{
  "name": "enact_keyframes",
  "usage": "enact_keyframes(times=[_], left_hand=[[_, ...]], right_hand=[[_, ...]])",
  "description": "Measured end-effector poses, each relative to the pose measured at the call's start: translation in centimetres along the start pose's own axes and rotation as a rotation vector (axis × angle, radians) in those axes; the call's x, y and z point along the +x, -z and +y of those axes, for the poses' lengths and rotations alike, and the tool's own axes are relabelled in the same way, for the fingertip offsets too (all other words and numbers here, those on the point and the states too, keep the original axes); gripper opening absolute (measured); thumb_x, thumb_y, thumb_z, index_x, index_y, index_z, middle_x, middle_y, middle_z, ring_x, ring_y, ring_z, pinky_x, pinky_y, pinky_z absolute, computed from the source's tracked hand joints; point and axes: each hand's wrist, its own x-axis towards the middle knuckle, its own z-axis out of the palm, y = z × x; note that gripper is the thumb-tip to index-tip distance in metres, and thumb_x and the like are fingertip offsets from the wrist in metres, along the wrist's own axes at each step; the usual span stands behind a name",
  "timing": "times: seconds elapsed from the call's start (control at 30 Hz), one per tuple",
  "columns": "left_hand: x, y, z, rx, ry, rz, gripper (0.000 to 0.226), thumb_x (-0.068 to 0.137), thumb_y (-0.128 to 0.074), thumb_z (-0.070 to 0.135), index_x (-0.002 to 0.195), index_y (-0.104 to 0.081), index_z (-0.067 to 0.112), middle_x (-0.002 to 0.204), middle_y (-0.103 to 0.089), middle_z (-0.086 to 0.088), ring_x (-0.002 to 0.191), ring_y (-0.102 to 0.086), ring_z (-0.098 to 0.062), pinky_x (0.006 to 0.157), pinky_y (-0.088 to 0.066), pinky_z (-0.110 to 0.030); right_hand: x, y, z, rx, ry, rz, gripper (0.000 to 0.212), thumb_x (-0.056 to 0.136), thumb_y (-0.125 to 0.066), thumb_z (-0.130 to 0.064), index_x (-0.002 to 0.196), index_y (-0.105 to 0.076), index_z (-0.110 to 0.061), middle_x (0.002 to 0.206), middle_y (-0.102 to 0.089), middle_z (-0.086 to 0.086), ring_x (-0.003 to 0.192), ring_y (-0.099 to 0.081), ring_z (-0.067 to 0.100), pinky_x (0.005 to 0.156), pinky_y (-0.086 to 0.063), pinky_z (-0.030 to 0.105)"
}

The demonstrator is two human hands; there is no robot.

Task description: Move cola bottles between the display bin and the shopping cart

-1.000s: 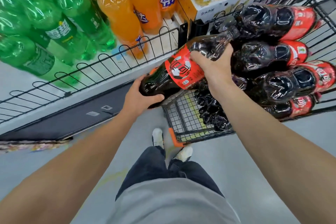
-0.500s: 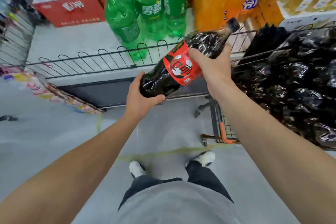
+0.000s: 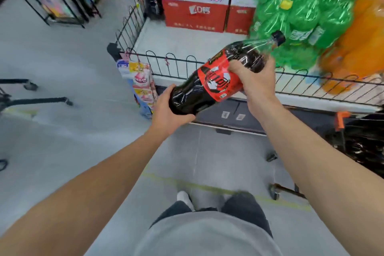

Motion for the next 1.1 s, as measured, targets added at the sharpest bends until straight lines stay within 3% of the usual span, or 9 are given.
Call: enact_keyframes(times=[0.1, 0.17, 0.43, 0.7, 0.83, 0.97, 1.03, 1.1], left_hand=[[2.1, 3.6, -1.0, 0.014, 0.021, 0.038, 0.103, 0.044, -0.087, 0.040, 0.137, -0.043, 0.037, 0.130, -0.056, 0.005, 0.124, -0.054, -0.016, 0.105, -0.048, -0.041], [4.0, 5.3, -1.6, 0.026, 0.012, 0.057, 0.106, 0.043, -0.086, 0.044, 0.139, -0.041, 0.037, 0.132, -0.056, 0.004, 0.125, -0.053, -0.020, 0.104, -0.048, -0.047], [14.3, 8.5, -1.5, 0.022, 0.014, 0.098, 0.108, 0.044, -0.086, 0.045, 0.141, -0.037, 0.043, 0.135, -0.051, 0.007, 0.126, -0.052, -0.015, 0.107, -0.046, -0.044], [26.2, 9.5, 0.9, 0.051, 0.013, 0.055, 0.111, 0.048, -0.086, 0.047, 0.146, -0.035, 0.037, 0.138, -0.051, 0.007, 0.127, -0.051, -0.015, 0.109, -0.044, -0.043], [31.0, 9.8, 2.5, -0.022, -0.004, 0.023, 0.104, 0.054, -0.093, 0.032, 0.144, -0.039, 0.030, 0.133, -0.055, 0.008, 0.122, -0.055, -0.013, 0.106, -0.047, -0.041], [35.7, 10.1, 3.6, -0.070, -0.023, 0.017, 0.096, 0.049, -0.091, 0.035, 0.134, -0.047, 0.028, 0.125, -0.062, 0.008, 0.116, -0.060, -0.013, 0.100, -0.051, -0.044], [38.3, 10.2, 3.9, -0.108, -0.022, 0.011, 0.090, 0.048, -0.090, 0.034, 0.128, -0.049, 0.032, 0.120, -0.064, 0.013, 0.112, -0.061, -0.006, 0.097, -0.053, -0.037], [41.1, 10.5, 4.6, -0.134, -0.019, 0.020, 0.083, 0.051, -0.090, 0.029, 0.121, -0.048, 0.045, 0.113, -0.061, 0.026, 0.106, -0.057, 0.012, 0.088, -0.051, -0.022]], right_hand=[[0.3, -4.2, -1.0, -0.007, 0.027, -0.027, 0.080, 0.051, -0.086, -0.041, 0.123, -0.053, -0.027, 0.112, -0.071, -0.005, 0.102, -0.073, 0.019, 0.091, -0.060, 0.054], [1.3, -6.6, -1.6, 0.000, 0.030, -0.049, 0.083, 0.050, -0.086, -0.042, 0.125, -0.052, -0.025, 0.113, -0.070, -0.003, 0.102, -0.073, 0.021, 0.090, -0.061, 0.053], [9.2, -14.4, -3.9, 0.037, 0.074, -0.089, 0.082, 0.052, -0.086, -0.039, 0.125, -0.050, -0.028, 0.111, -0.070, -0.006, 0.101, -0.073, 0.016, 0.092, -0.061, 0.049], [19.4, -19.8, -6.8, 0.026, 0.073, -0.049, 0.087, 0.053, -0.089, -0.041, 0.131, -0.053, -0.029, 0.117, -0.072, -0.005, 0.104, -0.072, 0.013, 0.097, -0.059, 0.045], [23.4, -21.9, -8.8, -0.023, 0.095, -0.031, 0.074, 0.056, -0.087, -0.040, 0.122, -0.054, -0.031, 0.110, -0.072, -0.007, 0.097, -0.072, 0.012, 0.093, -0.060, 0.045], [27.1, -24.1, -10.4, -0.049, 0.141, -0.022, 0.069, 0.068, -0.090, -0.031, 0.126, -0.053, -0.028, 0.108, -0.068, -0.013, 0.094, -0.068, 0.002, 0.087, -0.057, 0.029], [29.1, -25.5, -11.3, -0.083, 0.173, -0.003, 0.069, 0.069, -0.090, -0.031, 0.127, -0.054, -0.027, 0.109, -0.069, -0.012, 0.097, -0.068, 0.004, 0.091, -0.056, 0.029], [31.1, -26.9, -12.1, -0.099, 0.184, 0.001, 0.073, 0.069, -0.090, -0.030, 0.131, -0.052, -0.025, 0.113, -0.069, -0.010, 0.100, -0.068, 0.005, 0.095, -0.057, 0.031]])
